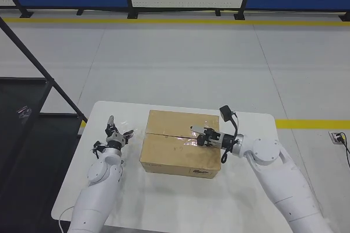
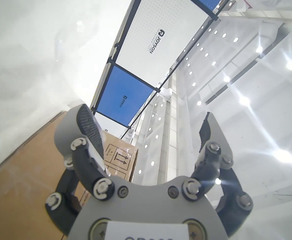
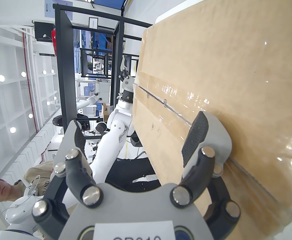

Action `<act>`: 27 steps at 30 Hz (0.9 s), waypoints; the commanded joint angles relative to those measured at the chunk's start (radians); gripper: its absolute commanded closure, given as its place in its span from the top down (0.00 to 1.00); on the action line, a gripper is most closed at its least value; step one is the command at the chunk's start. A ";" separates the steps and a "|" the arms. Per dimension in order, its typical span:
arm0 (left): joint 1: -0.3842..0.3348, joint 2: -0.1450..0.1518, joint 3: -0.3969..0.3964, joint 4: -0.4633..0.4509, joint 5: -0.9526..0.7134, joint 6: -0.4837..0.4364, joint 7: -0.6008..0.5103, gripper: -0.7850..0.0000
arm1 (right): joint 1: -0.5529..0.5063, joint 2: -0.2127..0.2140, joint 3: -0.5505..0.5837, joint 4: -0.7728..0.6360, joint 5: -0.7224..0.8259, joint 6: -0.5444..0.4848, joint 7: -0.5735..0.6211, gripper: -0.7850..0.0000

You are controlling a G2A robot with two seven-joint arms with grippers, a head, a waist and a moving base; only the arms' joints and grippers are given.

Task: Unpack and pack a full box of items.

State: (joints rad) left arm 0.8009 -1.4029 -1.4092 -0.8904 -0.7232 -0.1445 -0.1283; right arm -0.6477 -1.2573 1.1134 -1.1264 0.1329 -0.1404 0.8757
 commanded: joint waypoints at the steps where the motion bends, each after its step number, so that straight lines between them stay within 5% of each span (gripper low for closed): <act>1: 0.004 0.001 0.015 0.004 0.033 0.017 -0.034 1.00 | 0.000 0.000 -0.002 -0.001 -0.001 0.000 -0.001 1.00; 27: -0.046 -0.017 0.071 0.130 0.104 0.096 -0.068 1.00 | -0.023 0.006 0.002 -0.038 -0.011 0.008 -0.012 1.00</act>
State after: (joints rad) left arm 0.7630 -1.4183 -1.3414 -0.7695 -0.6160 -0.0507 -0.1956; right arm -0.6680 -1.2525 1.1132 -1.1605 0.1232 -0.1322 0.8635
